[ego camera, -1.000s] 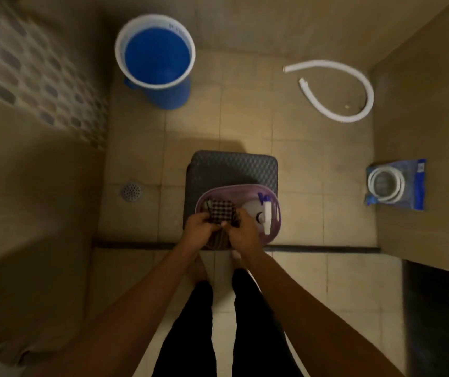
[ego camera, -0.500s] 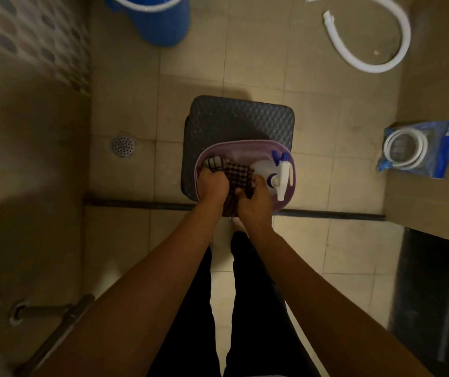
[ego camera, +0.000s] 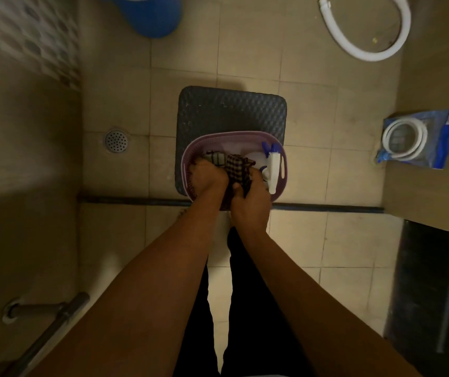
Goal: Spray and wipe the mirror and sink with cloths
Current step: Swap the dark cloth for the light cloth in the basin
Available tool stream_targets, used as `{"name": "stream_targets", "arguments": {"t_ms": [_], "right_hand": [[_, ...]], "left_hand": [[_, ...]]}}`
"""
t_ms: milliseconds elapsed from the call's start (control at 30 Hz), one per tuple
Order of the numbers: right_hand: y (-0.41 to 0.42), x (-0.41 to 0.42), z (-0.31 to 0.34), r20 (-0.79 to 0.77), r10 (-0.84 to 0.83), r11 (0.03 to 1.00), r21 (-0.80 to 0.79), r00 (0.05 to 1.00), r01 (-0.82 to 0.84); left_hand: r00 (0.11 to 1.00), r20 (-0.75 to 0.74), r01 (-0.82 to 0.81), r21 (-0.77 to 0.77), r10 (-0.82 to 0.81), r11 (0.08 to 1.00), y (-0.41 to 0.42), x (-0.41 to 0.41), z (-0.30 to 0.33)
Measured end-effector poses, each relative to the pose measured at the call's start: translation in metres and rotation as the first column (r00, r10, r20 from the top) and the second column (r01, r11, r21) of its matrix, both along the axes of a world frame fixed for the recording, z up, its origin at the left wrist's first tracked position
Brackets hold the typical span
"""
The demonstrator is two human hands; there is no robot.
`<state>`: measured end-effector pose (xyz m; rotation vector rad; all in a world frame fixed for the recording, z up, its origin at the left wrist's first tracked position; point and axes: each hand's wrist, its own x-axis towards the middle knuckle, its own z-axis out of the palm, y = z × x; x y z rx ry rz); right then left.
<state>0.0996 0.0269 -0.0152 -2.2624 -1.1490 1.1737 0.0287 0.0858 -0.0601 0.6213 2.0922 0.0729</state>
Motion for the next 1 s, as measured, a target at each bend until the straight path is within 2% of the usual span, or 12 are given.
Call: {"name": "stream_targets", "arguments": {"t_ms": [200,333,500,700,833,1000], "right_hand": [[0.001,-0.002,-0.002,0.009,0.025,1.0,0.013,1.0,-0.025],[0.005,-0.003,0.002,0.003,0.02,1.0,0.007,1.0,-0.02],[0.006,-0.005,0.012,0.004,0.026,0.999,0.028,1.0,-0.026],[0.01,-0.01,0.024,-0.047,0.093,0.993,0.074,0.995,-0.089],[0.016,-0.017,0.018,-0.081,0.104,0.993,0.067,0.991,-0.099],[0.029,-0.027,-0.002,-0.091,0.18,0.983,-0.018,0.98,-0.182]], "left_hand": [[1.0,0.019,0.003,-0.012,-0.002,1.0,0.0,-0.008,-0.006],[0.992,0.121,-0.03,0.041,0.025,0.999,-0.007,-0.01,0.0],[0.957,0.273,-0.151,0.189,0.095,0.97,-0.02,-0.022,0.023],[0.919,0.327,-0.333,0.338,0.222,0.881,-0.033,-0.066,0.05],[0.851,0.44,-0.448,0.326,0.285,0.833,-0.039,-0.09,0.056],[0.818,0.475,-0.499,0.302,0.325,0.813,-0.046,-0.104,0.056]]}}
